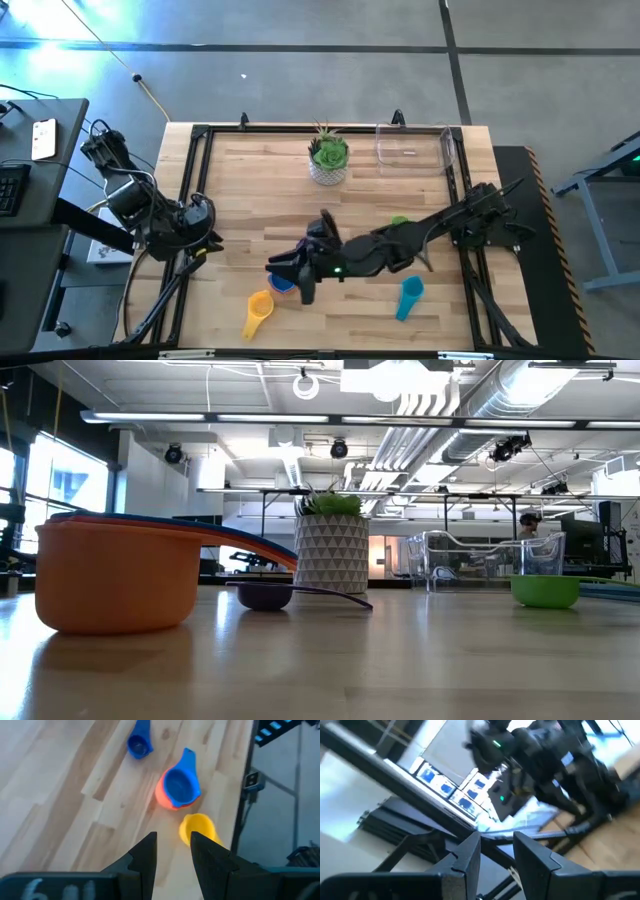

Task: Nest measuring cups in basket
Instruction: Stack the yellow measuring cup on top of the blue measuring cup

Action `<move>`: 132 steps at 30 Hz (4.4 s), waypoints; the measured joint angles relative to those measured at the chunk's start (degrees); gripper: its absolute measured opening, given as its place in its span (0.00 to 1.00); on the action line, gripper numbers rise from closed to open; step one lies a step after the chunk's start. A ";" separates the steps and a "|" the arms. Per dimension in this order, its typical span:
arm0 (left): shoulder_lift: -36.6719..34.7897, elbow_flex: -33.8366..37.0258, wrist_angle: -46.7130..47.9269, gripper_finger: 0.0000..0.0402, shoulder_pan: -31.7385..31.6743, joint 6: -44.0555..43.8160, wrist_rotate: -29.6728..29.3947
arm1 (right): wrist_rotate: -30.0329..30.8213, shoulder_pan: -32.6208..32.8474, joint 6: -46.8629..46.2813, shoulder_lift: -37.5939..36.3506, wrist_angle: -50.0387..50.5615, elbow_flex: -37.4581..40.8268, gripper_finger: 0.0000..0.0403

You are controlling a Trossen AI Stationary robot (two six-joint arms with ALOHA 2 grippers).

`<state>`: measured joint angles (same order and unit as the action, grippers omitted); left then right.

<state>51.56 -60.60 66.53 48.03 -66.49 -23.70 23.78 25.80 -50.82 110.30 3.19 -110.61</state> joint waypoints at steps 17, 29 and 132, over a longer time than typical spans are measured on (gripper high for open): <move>5.60 0.00 3.79 0.28 2.31 1.92 6.90 | 0.73 0.63 -23.76 11.96 -1.25 0.11 0.27; 18.92 0.00 -0.46 0.28 5.07 -4.00 5.15 | -3.31 -2.87 -16.33 10.40 0.14 -2.92 0.27; 30.88 -0.02 -38.91 0.01 -10.31 13.23 10.41 | -1.80 -11.78 5.10 5.05 31.53 -21.73 0.27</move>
<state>82.44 -60.62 27.62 37.72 -53.26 -13.29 21.99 14.02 -45.72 115.35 34.72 -132.33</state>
